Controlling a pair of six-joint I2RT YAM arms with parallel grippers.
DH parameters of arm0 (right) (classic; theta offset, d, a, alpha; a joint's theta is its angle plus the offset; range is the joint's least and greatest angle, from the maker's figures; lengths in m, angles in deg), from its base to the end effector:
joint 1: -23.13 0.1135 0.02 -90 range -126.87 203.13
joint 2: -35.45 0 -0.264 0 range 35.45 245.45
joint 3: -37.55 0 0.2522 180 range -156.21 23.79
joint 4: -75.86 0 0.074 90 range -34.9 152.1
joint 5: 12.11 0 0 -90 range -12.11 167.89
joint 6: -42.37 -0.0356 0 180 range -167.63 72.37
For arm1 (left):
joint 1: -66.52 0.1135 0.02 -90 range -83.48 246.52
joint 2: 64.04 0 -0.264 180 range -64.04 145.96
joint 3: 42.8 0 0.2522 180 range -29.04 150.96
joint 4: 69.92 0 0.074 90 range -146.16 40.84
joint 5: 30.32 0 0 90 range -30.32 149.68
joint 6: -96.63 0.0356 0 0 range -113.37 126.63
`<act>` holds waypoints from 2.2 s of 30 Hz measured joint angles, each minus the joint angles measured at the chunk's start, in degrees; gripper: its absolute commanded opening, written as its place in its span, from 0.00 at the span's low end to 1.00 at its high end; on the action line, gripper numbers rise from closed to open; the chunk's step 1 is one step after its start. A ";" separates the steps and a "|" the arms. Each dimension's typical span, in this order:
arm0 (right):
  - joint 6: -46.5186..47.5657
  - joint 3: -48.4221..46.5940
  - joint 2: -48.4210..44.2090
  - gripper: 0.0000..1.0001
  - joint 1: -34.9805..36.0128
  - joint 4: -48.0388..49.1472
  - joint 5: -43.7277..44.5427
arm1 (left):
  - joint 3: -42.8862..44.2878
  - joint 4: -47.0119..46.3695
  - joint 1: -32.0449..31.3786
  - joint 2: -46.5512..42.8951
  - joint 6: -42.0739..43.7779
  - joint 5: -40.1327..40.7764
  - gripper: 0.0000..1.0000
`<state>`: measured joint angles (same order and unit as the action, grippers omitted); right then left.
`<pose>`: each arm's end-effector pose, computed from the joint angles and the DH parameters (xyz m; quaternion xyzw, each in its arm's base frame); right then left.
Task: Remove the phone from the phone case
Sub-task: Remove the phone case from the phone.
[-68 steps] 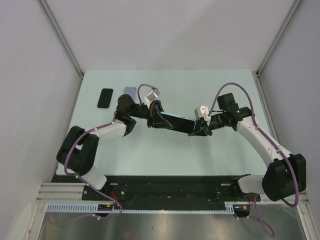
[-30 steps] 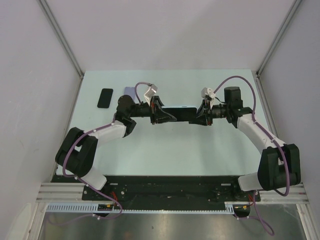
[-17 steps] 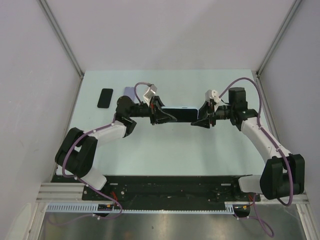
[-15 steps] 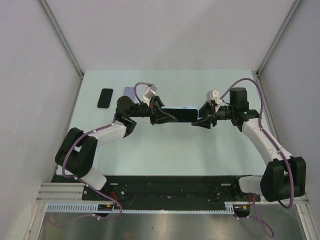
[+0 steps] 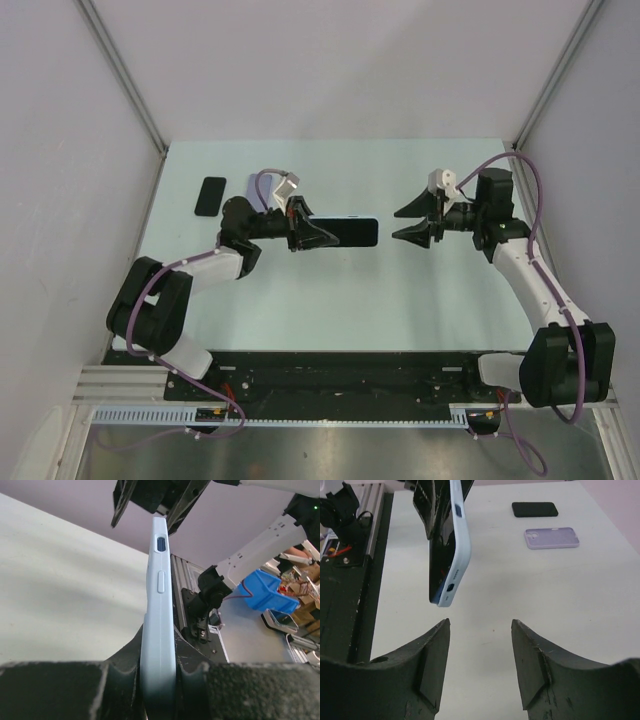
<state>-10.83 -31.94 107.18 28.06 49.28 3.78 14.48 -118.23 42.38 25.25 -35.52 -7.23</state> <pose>0.2587 0.0567 0.3140 -0.5312 0.5327 0.3873 0.5329 0.2741 -0.1587 0.2685 0.3574 0.5632 -0.6419 0.3782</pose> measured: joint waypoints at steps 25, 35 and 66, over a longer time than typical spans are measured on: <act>-92.56 14.12 12.39 0.57 5.51 82.86 16.92 | -1.64 -2.58 2.40 0.63 -4.52 6.78 0.00; -92.13 14.64 13.75 0.50 9.27 87.17 21.62 | -1.81 -6.49 2.43 1.86 -8.09 6.64 0.00; -107.25 14.67 17.40 0.18 9.35 90.05 23.74 | -2.32 -8.52 1.75 2.03 -7.78 6.54 0.00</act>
<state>-118.09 -17.27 124.58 37.41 139.33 27.52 12.17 -126.75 44.13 27.29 -43.31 -0.70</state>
